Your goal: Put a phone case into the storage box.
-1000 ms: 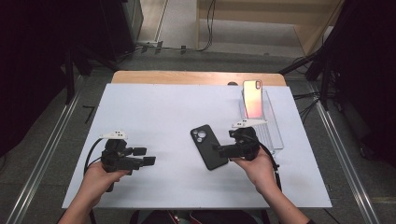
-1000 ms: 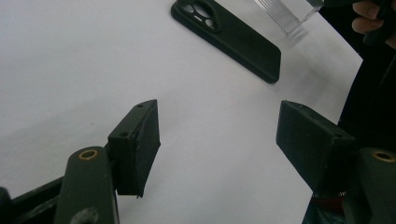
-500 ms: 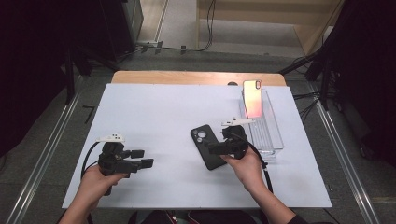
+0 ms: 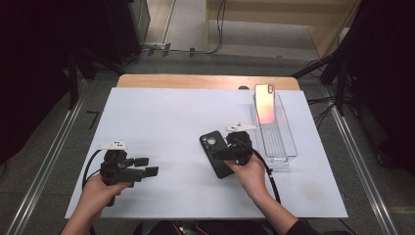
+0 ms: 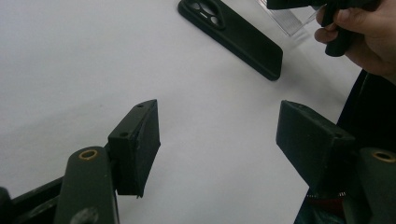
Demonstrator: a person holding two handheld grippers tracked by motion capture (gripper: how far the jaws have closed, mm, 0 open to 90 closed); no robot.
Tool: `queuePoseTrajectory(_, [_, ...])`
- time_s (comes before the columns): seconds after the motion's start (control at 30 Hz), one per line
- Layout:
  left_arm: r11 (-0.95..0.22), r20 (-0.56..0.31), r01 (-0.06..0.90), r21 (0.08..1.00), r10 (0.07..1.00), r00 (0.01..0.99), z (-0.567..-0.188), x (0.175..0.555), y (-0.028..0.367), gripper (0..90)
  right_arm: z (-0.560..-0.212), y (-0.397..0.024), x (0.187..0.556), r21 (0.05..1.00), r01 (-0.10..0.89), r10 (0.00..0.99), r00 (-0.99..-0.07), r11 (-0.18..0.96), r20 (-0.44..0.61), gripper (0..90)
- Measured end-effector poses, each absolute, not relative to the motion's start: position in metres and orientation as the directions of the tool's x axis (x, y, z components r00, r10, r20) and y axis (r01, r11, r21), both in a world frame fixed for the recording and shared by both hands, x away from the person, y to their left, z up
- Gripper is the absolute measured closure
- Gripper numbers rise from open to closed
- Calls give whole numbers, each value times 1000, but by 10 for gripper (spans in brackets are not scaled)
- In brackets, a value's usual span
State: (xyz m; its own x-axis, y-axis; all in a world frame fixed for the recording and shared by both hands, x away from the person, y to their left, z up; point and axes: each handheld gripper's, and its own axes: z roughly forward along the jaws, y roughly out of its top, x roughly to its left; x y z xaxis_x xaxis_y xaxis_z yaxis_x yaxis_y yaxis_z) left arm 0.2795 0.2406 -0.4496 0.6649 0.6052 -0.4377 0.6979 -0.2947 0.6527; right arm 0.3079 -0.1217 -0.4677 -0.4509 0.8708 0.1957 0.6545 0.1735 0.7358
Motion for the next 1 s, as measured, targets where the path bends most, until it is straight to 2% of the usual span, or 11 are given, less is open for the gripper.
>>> queuePoseTrajectory(1.0, [-296, -437, 694, 657, 600, 670, -449, 281, 240, 308, -500, -115, 315, 685, 695, 877, -448, 218, 175, 91])
